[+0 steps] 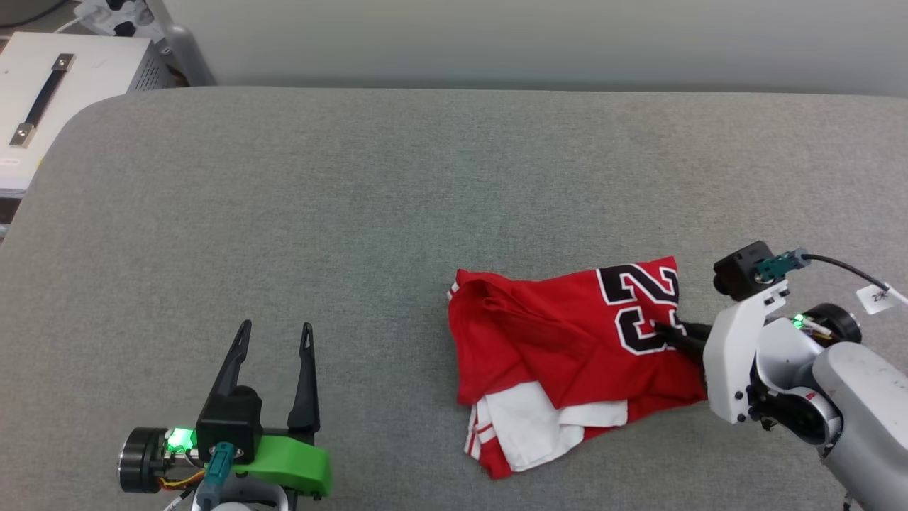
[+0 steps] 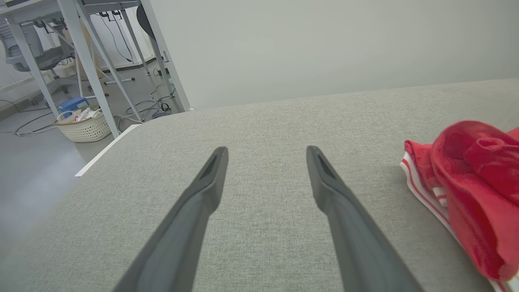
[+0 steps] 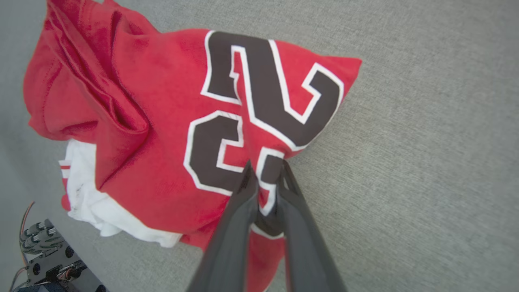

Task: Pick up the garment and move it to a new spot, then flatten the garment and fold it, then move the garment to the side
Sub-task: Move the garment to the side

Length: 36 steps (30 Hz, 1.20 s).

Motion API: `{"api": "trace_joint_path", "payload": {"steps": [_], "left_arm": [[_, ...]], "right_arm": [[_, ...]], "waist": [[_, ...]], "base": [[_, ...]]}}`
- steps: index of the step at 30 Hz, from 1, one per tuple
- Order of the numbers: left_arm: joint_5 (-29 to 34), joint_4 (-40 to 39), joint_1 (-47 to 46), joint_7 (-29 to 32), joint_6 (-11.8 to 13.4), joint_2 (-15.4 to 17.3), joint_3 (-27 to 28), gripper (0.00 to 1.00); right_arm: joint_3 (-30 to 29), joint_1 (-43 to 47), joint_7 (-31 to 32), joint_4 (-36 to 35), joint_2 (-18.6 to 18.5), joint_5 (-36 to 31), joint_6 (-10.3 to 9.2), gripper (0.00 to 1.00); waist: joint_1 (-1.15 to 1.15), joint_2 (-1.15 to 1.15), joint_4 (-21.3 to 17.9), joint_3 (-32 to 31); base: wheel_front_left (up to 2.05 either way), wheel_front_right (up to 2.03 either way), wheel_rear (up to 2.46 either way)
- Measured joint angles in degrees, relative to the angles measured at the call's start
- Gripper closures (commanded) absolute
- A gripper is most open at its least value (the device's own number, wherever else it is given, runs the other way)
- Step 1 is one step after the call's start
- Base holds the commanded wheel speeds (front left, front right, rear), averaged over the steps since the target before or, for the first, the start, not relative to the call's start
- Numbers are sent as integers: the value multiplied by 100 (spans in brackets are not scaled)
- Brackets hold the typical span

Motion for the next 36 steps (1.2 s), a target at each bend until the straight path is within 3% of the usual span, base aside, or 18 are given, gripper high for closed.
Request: {"api": "trace_joint_path", "payload": {"steps": [10, 19, 36], "left_arm": [[0, -94, 52, 0, 10, -12, 44, 0], [11, -198, -44, 0, 10, -10, 75, 0], [57, -725, -1047, -1, -29, 136, 60, 0]], "right_arm": [[-227, -465, -149, -296, -783, -300, 0, 100], [-601, -769, -168, -432, -1085, -625, 0, 100], [-2158, -1257, -267, 740, -2038, -1136, 1, 100]], "waist": [[0, 0, -618, -25], [0, 0, -1119, 201], [1, 0, -1126, 1637]], "base": [[0, 0, 0], [0, 0, 0], [0, 0, 0]]}}
